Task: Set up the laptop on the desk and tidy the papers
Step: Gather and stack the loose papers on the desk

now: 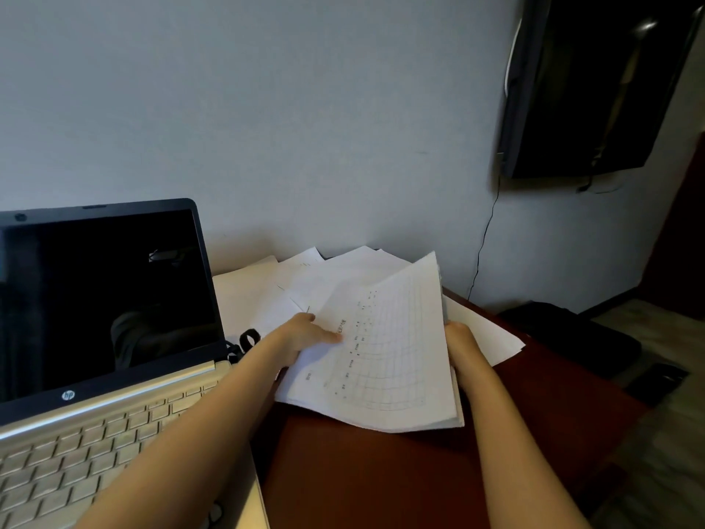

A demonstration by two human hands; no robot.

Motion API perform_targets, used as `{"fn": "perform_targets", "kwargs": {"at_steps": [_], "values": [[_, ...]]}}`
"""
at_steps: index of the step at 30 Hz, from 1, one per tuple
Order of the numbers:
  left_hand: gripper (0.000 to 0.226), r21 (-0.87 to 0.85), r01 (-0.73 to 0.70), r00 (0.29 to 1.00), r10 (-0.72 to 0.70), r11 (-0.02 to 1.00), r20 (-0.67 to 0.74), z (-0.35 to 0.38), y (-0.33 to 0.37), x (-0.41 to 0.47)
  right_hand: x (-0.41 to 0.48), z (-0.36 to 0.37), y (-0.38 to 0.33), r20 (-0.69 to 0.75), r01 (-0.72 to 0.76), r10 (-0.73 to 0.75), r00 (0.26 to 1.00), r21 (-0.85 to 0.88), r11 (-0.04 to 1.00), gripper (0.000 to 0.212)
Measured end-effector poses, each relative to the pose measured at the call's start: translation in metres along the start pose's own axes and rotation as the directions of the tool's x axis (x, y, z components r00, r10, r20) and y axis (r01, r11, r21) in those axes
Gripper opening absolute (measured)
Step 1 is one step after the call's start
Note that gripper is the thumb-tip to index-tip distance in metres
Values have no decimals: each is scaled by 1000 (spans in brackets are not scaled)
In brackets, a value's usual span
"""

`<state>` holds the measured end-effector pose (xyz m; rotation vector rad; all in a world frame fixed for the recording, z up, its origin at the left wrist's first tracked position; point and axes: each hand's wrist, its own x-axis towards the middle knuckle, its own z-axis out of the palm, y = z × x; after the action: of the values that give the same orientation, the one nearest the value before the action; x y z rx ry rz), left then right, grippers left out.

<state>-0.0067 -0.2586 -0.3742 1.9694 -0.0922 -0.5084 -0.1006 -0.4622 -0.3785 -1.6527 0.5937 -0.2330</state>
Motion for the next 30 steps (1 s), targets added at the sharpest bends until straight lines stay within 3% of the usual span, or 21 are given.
{"fn": "perform_targets", "kwargs": {"at_steps": [4, 7, 8, 10, 12, 15, 20, 23, 26, 30], "values": [[35, 88, -115, 967, 132, 989, -216, -3, -4, -3, 1, 6, 7, -136, 125, -124, 983, 0, 992, 31], [34, 74, -136, 930, 153, 988, -335, -17, -7, -7, -6, 8, 15, -118, 191, -215, 970, -186, 964, 38], [35, 66, -138, 923, 152, 988, -354, -21, -8, -9, -8, 9, 17, -44, 210, -244, 969, -379, 902, 42], [36, 46, -133, 911, 140, 990, -387, -27, -11, -14, -12, 14, 22, 88, 204, -209, 974, -742, 638, 50], [35, 29, -129, 903, 129, 991, -409, -30, -13, -20, -17, 16, 26, 121, 172, -139, 983, -874, 454, 60], [36, 46, -132, 902, 139, 990, -408, -33, -17, -30, -31, 12, 30, 137, 168, -109, 985, -912, 375, 80], [35, 85, -125, 912, 148, 989, -382, -31, -24, -46, -59, -4, 27, 200, 185, 1, 980, -904, 386, 103], [30, 188, -137, 871, 209, 973, -444, -27, -24, -61, -70, -12, 25, 242, 197, 60, 969, -892, 406, 111], [23, 365, -150, 810, 327, 919, -488, -31, -21, -77, -82, -20, 26, 268, 202, 107, 958, -887, 415, 114], [23, 353, -172, 807, 337, 920, -484, -42, -18, -91, -95, -23, 25, 250, 171, 127, 960, -882, 439, 107]]}}
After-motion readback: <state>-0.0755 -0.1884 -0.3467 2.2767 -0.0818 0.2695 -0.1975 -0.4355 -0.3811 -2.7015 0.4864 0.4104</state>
